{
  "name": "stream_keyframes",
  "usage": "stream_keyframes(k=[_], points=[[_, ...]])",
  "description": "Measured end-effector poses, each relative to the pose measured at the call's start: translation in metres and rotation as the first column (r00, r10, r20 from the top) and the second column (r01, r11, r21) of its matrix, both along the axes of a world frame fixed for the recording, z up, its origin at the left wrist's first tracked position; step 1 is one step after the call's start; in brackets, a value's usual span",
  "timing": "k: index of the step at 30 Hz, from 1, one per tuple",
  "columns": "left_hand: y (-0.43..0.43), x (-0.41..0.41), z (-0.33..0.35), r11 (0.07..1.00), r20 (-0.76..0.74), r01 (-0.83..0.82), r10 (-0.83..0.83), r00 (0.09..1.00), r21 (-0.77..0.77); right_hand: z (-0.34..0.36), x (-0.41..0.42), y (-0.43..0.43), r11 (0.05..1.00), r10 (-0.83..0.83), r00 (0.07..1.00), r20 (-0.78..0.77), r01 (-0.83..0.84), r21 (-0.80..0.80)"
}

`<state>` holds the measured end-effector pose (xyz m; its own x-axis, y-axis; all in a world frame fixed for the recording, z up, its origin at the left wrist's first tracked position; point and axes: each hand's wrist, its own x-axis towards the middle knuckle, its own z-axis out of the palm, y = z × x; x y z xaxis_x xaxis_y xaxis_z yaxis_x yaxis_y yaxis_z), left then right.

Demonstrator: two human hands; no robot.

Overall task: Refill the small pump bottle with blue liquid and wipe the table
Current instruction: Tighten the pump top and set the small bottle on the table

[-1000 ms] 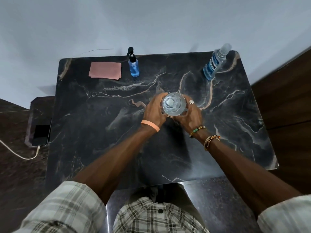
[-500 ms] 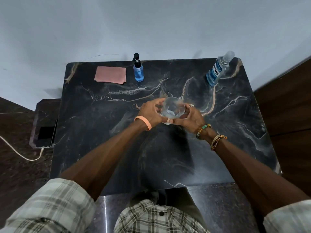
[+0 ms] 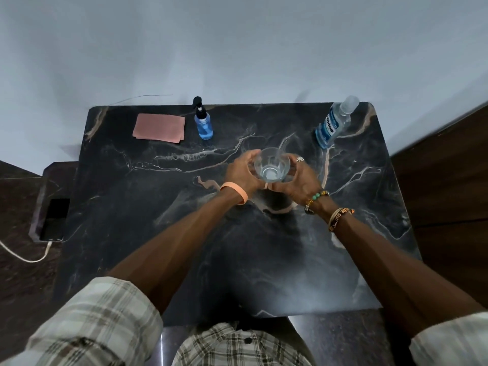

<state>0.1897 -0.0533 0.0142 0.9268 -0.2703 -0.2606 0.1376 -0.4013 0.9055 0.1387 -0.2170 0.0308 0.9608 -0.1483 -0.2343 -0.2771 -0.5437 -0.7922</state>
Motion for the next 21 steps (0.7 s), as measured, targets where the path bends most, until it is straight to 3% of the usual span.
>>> stream_keyframes(k=[5, 13, 21], points=[[-0.024, 0.034, 0.01, 0.994, 0.129, -0.049, 0.037, 0.991, 0.093, 0.002, 0.039, -0.014, 1.0, -0.015, 0.996, 0.09, 0.014, 0.016], [-0.05, 0.095, 0.018, 0.975, 0.171, -0.08, 0.045, 0.984, 0.205, -0.01, 0.109, -0.03, 0.998, -0.049, 0.987, 0.156, 0.056, -0.037], [-0.063, 0.121, 0.016, 0.953, 0.163, -0.079, 0.032, 0.986, 0.294, -0.028, 0.147, -0.041, 0.988, -0.028, 0.995, 0.097, 0.043, -0.149]])
